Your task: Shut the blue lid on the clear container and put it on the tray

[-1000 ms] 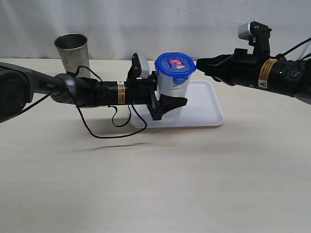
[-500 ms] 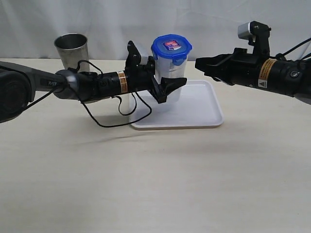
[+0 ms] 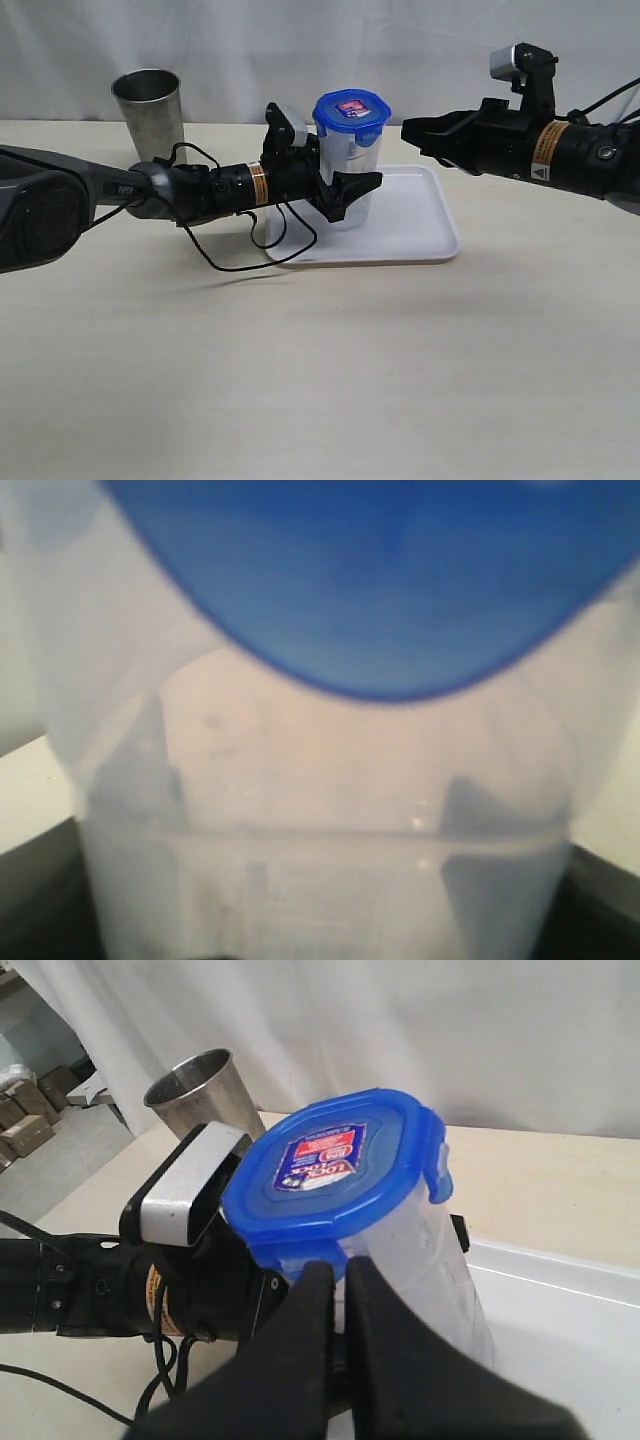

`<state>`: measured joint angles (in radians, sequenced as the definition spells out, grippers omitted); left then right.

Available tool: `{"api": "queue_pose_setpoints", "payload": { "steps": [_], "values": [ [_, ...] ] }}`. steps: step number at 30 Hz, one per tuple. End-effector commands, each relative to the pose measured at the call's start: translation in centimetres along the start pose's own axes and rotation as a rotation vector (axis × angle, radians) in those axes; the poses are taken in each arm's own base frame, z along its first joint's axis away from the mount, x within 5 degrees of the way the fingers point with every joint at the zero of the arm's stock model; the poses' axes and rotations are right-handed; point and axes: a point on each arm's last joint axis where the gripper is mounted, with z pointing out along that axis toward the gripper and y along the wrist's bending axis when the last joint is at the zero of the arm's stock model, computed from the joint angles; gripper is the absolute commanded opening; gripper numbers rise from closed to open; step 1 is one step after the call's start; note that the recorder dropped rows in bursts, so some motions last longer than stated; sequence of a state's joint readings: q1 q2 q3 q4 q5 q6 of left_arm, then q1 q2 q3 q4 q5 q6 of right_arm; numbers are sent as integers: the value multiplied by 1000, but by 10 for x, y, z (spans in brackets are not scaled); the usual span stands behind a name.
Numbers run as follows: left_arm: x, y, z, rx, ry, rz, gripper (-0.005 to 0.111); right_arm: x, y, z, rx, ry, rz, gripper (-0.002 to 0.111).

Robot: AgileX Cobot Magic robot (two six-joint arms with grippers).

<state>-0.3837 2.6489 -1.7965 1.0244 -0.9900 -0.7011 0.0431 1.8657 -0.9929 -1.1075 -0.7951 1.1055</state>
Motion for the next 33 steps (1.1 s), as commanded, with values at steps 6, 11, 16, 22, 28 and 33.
{"api": "queue_pose_setpoints", "payload": {
  "steps": [6, 11, 16, 22, 28, 33],
  "values": [
    [-6, 1, 1, -6, -17, -25, 0, -6, 2, -1, -7, -18, -22, 4],
    [-4, 2, 1, -19, -3, -75, 25, -6, 2, -1, -7, -18, -28, 4],
    [0, -7, 0, 91, 37, 20, 71, -5, 3, -1, -10, -16, -31, 4],
    [1, -6, -4, 111, 50, 4, 74, -5, 3, -1, -12, -12, -30, 4],
    [1, -5, -4, 108, 53, -2, 68, -5, 3, -1, -14, -9, -34, 4],
    [4, -8, -4, 133, 76, 20, 78, -5, 3, -1, -14, -9, -34, 4]
  ]
}}
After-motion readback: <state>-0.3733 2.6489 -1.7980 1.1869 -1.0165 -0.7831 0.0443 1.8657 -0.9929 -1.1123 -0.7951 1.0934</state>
